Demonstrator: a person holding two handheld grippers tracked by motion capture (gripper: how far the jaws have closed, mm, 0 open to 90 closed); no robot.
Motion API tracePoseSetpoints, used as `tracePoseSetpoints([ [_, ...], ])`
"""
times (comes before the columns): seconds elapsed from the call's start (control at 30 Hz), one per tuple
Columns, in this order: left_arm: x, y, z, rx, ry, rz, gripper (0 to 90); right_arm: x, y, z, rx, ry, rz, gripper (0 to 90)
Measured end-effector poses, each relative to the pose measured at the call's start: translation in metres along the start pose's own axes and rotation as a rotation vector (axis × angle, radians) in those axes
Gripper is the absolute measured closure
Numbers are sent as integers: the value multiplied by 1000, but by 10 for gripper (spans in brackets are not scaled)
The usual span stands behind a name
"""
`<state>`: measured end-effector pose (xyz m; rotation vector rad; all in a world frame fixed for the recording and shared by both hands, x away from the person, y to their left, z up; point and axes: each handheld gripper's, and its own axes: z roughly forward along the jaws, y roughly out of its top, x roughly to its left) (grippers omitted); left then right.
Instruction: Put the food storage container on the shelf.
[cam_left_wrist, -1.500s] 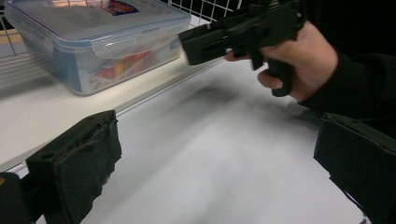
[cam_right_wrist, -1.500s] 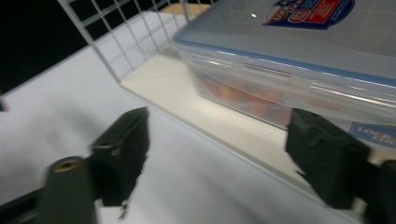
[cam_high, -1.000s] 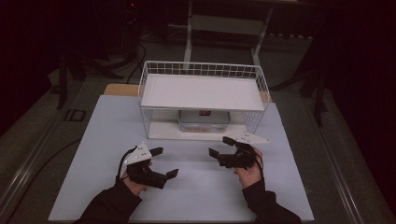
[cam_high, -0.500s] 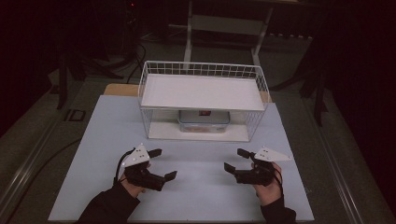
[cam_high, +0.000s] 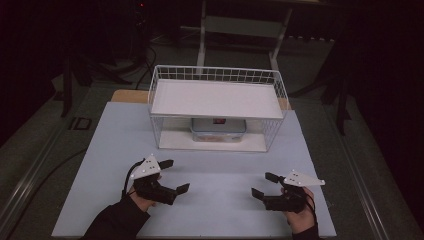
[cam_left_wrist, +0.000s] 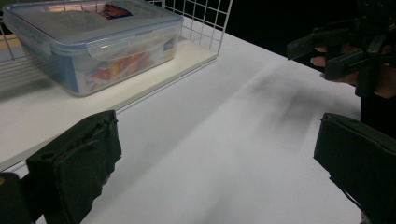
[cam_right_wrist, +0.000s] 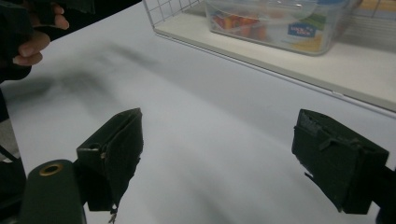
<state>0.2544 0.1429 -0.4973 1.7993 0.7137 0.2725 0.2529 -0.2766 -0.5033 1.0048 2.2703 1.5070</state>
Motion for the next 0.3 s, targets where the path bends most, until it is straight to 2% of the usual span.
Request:
tracePoseSetpoints([
  [0.3,1,-2,1,0,-6,-2,6,-5,-4,-1,11,-15,10,163],
])
